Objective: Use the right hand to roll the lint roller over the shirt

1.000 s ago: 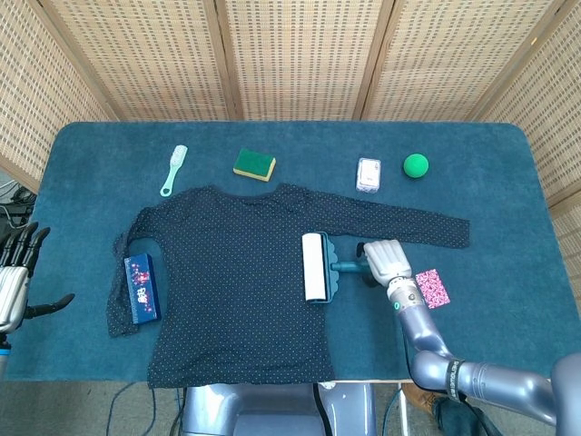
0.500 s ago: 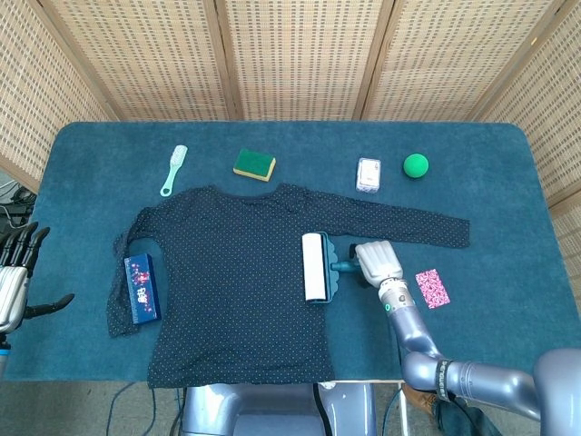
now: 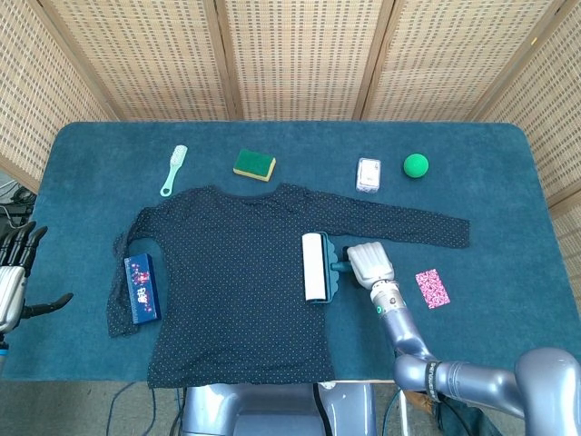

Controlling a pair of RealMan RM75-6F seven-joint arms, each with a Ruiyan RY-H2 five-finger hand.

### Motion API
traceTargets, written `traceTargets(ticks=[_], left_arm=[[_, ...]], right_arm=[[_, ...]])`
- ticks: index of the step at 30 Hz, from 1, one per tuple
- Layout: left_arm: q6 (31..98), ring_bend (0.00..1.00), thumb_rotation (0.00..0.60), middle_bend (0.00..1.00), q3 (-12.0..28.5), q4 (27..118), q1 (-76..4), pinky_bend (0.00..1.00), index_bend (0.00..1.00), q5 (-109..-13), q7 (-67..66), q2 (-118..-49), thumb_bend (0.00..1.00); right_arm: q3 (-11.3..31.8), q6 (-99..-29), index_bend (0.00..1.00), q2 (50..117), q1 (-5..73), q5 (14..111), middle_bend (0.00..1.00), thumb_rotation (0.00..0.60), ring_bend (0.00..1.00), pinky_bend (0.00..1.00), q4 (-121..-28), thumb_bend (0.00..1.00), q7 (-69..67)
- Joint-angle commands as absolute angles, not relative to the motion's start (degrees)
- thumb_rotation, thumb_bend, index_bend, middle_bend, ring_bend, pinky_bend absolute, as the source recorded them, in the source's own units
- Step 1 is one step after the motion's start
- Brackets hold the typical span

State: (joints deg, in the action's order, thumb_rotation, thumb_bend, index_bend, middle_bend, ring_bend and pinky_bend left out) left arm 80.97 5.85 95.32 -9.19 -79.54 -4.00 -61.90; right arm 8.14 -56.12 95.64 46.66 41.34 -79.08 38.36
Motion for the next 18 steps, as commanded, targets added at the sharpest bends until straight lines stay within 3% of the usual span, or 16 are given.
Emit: traceTargets(ticks=[1,5,18], left_arm=[[80.8,0.0,0.6,0.0,5.9,95.4,-9.3,0.0,0.0,-79.5,-3.9,-61.8,0.0],[80.7,0.0,0.6,0.0,5.9,95.4,-9.3,0.0,0.0,-79.4,-3.6,-61.7,0.0],[79.5,0.0,0.6,0.0,5.9,95.1,-9.7,0.0,0.0,-79.1,-1.3,-61.0,0.0]], right_arm=[[8.1,-56.4,0.56,95.9,46.6,41.8,1.0,0.6,1.0,1.0,-78.7,0.74,38.4],[8.1,-57.0,0.63,95.6,46.7,42.7,1.0,0.6,1.0,1.0,-78.8,0.85,38.9],[11.1,-61.6,0.65,93.3,50.9,44.7,1.0,0.6,1.0,1.0,-84.5,0.85,47.4]])
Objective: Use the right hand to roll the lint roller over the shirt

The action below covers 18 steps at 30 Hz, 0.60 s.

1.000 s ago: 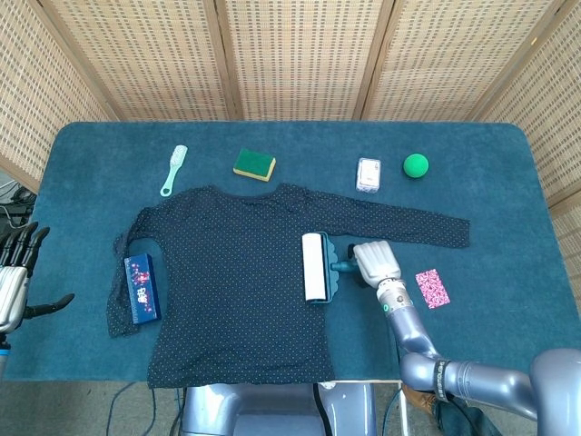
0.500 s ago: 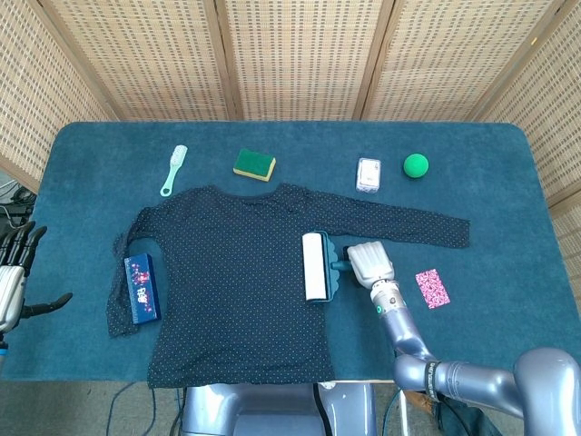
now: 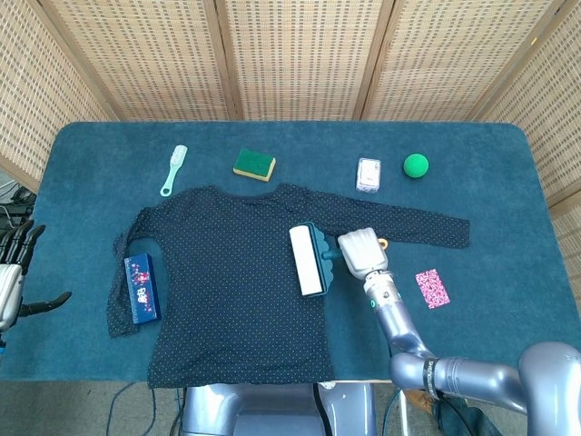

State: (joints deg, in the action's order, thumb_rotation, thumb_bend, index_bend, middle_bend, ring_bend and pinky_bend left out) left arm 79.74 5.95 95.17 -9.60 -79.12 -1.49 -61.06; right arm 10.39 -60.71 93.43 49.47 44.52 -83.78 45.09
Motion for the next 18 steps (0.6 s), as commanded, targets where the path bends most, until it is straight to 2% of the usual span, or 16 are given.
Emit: traceTargets(ticks=[1,8,18], left_arm=[[79.3,0.0,0.6,0.0,5.9,95.0,-9.8,0.0,0.0,-79.1,-1.1,-61.0,0.0],[77.6,0.0,0.6,0.0,5.9,94.2,-10.5,0.0,0.0,-78.6,0.1,-60.9,0.0],[76.4,0.0,0.6,0.0,6.3,93.4,-11.0,0.0,0.0,-77.5,1.4,-60.8,0.0]], right_arm=[[11.2,-61.9,0.65,93.5,51.7,44.6,1.0,0.6,1.0,1.0,-84.4,0.85,49.1],[11.6,-62.3,0.67,97.6,56.8,41.8,1.0,0.6,1.0,1.0,-79.3,0.85,59.4],[10.9,-62.7,0.69,101.9,59.2,38.9,1.0,0.6,1.0,1.0,-75.1,0.85,65.0]])
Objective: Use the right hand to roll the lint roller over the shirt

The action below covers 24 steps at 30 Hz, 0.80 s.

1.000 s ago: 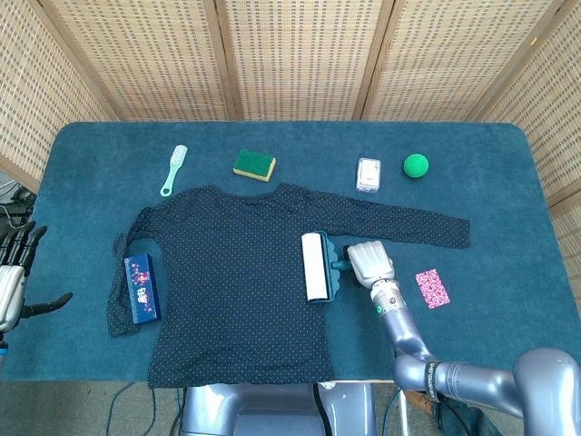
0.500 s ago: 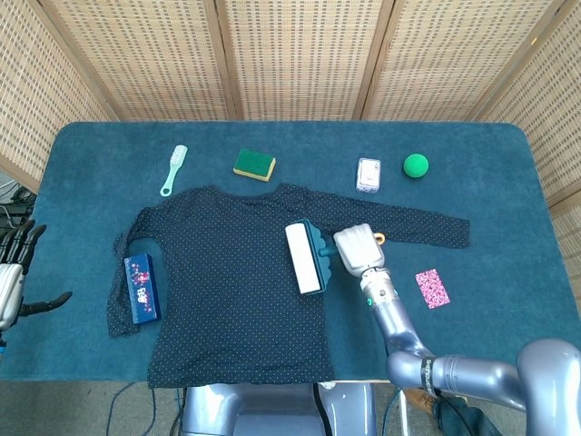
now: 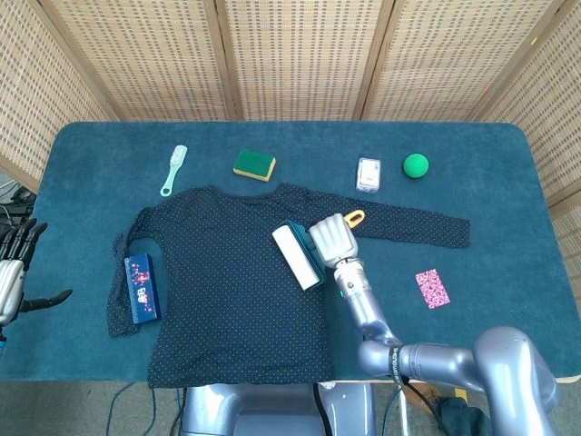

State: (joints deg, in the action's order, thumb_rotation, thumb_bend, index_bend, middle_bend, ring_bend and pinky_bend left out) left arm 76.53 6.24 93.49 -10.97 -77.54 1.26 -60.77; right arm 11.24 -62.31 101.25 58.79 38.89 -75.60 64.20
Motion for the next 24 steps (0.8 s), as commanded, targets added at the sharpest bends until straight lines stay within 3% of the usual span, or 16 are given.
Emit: traceTargets(ticks=[1,24], left_arm=[[76.3,0.0,0.6,0.0,6.3,93.4,-11.1,0.0,0.0,-77.4,1.5,-60.7,0.0],[75.9,0.0,0.6,0.0,6.5,93.0,-11.5,0.0,0.0,-76.5,1.1,-60.9,0.0]], right_arm=[[10.7,-62.8,0.69,102.2,59.3,39.1,1.0,0.6,1.0,1.0,-74.9,0.85,65.3],[5.4,-66.7,0.72,106.4,63.0,44.4,1.0,0.6,1.0,1.0,-84.8,0.85,79.3]])
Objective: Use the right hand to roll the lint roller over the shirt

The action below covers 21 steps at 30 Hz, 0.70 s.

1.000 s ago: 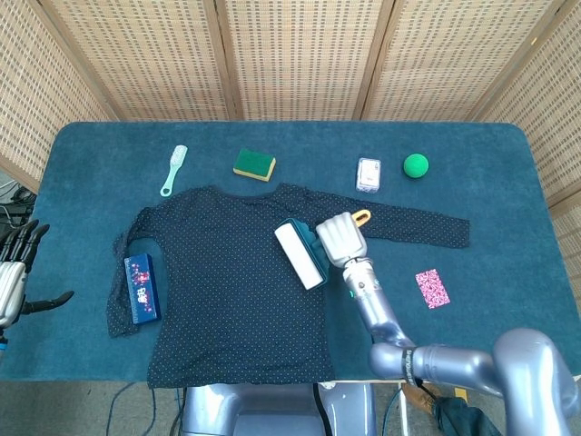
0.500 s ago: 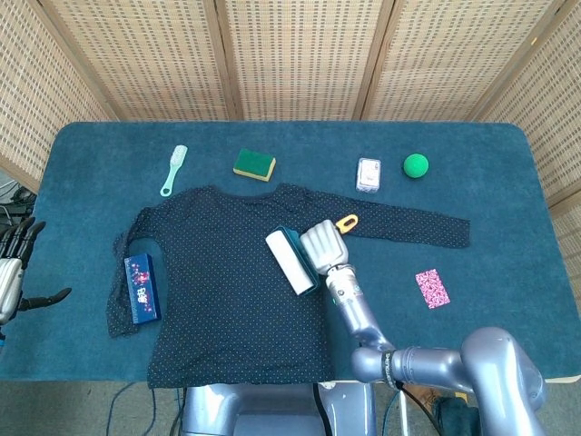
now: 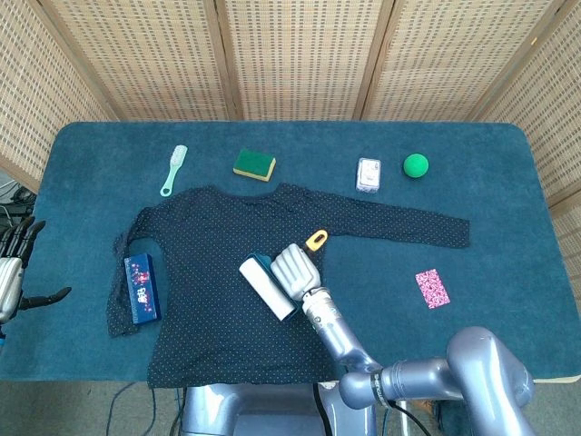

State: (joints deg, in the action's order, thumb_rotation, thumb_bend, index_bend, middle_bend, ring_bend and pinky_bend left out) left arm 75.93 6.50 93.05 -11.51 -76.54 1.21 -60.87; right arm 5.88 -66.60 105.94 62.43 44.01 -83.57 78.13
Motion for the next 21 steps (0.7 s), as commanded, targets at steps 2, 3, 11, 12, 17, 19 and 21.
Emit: traceTargets(ticks=[2,3,11,12,17,19,21], left_arm=[[75.7,0.0,0.6,0.0,6.4,93.0,-11.7,0.0,0.0,-76.5,0.9,-61.0,0.0],[75.7,0.0,0.6,0.0,6.4,93.0,-11.7,0.0,0.0,-76.5,0.8,-61.1,0.0],[75.5,0.0,0.6,0.0,6.5,93.0,-11.9,0.0,0.0,-76.1,0.2,-61.3,0.0],[75.5,0.0,0.6,0.0,6.5,93.0,-11.9,0.0,0.0,-76.0,0.1,-61.3,0.0],[75.3,0.0,0.6,0.0,6.5,93.0,-12.0,0.0,0.0,-75.9,0.1,-61.4,0.0],[75.3,0.0,0.6,0.0,6.5,93.0,-12.0,0.0,0.0,-75.8,0.1,-61.4,0.0],[75.3,0.0,0.6,0.0,6.5,93.0,-12.0,0.0,0.0,-75.8,0.1,-61.4,0.0]], right_arm=[[5.0,-66.7,0.72,106.7,63.3,44.9,1.0,0.6,1.0,1.0,-85.9,0.85,80.1],[4.8,-66.6,0.72,106.8,63.4,44.9,1.0,0.6,1.0,1.0,-86.3,0.85,80.5],[3.3,-66.0,0.72,107.3,63.9,45.2,1.0,0.6,1.0,1.0,-88.6,0.85,82.3],[2.9,-65.9,0.72,107.5,64.0,45.6,1.0,0.6,1.0,1.0,-88.7,0.85,82.5],[2.3,-66.0,0.72,107.9,64.1,47.4,1.0,0.6,1.0,1.0,-86.7,0.85,82.4],[2.3,-66.2,0.72,108.0,64.0,47.7,1.0,0.6,1.0,1.0,-85.6,0.85,82.2],[2.5,-66.3,0.72,107.9,63.8,47.9,1.0,0.6,1.0,1.0,-84.5,0.85,81.8]])
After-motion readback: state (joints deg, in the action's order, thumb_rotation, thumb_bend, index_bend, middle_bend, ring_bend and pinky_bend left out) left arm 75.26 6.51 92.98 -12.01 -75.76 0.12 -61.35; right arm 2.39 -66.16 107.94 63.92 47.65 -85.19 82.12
